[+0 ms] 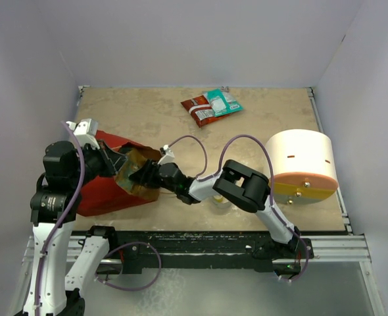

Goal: Take the snacks out of the paper bag
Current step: Take out the snack from the paper bag.

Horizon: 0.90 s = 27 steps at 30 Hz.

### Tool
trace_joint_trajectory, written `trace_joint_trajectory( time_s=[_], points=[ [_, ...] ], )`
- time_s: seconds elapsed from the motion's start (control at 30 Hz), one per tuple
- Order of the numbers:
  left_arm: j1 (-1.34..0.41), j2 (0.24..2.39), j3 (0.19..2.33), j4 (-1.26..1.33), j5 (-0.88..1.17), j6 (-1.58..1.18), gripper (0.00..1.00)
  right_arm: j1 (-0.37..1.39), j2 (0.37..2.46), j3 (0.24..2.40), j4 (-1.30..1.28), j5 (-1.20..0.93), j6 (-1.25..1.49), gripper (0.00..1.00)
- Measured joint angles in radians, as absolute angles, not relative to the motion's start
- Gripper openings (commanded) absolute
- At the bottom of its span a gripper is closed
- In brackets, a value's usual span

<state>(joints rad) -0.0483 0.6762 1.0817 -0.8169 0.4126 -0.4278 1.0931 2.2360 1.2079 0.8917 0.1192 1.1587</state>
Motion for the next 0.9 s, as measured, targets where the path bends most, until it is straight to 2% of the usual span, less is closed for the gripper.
trace_joint_trajectory(
  time_s=[0.07,0.17,0.3,0.37,0.67,0.9],
  points=[
    [-0.048,0.674,1.085,-0.817,0.412,-0.430,0.00,1.093,2.239,1.209,0.897,0.120,1.155,0.46],
    [-0.048,0.667,1.085,-0.818,0.412,-0.436,0.00,1.093,2.239,1.214,0.904,0.121,1.131,0.26],
    [-0.048,0.657,1.085,-0.823,0.409,-0.438,0.00,1.093,2.238,1.217,0.929,0.129,1.074,0.11],
    [-0.048,0.656,1.085,-0.826,0.407,-0.439,0.00,1.093,2.235,1.217,0.941,0.139,1.037,0.00],
    [-0.048,0.654,1.085,-0.833,0.397,-0.445,0.00,1.093,2.129,1.185,0.965,0.198,0.895,0.00],
    [-0.048,0.654,1.085,-0.833,0.389,-0.445,0.00,1.095,1.937,1.002,1.018,0.273,0.828,0.00]
  ],
)
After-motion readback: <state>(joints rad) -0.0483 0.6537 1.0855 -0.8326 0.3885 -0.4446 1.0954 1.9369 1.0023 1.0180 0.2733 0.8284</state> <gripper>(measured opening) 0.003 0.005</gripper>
